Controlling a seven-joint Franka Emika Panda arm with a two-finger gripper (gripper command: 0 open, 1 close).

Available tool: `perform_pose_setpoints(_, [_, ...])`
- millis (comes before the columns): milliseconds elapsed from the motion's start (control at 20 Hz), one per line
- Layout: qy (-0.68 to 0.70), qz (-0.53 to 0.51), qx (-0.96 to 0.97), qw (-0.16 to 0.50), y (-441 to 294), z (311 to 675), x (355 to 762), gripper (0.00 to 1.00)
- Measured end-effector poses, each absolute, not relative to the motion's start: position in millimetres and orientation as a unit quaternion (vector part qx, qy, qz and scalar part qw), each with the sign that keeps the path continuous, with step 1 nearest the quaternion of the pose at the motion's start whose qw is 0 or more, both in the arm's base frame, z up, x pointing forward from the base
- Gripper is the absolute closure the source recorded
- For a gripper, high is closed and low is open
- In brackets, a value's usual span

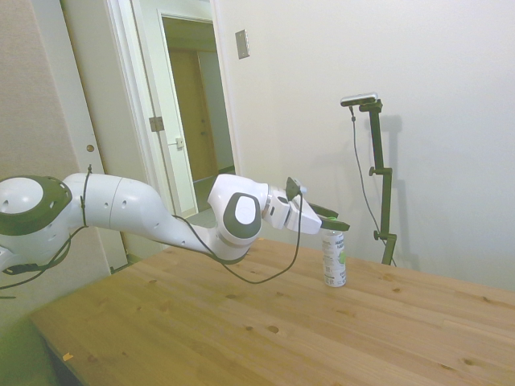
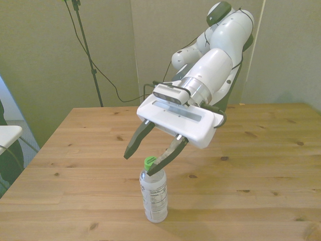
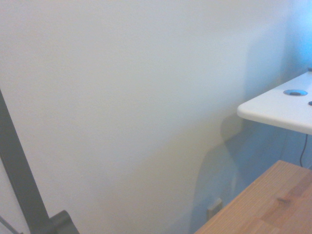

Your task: Stand the water bottle

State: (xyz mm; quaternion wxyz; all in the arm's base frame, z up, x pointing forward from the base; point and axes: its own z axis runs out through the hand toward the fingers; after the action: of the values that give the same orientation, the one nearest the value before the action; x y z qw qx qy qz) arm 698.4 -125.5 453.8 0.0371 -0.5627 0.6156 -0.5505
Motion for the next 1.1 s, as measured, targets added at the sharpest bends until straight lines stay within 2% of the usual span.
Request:
perform_pose_setpoints(300, [0.633,-0.513,-0.578,0.038,-134,500,676,0.0])
perform_pose_setpoints(500, [0.64,-0.457,-0.617,0.018,-134,515,648,0.0])
perform_pose_setpoints(800, [0.618,-0.347,-0.706,-0.02,-114,499,603,0.0])
perform_pose_setpoints(1100, [0.578,-0.234,-0.78,-0.061,-98,475,577,0.0])
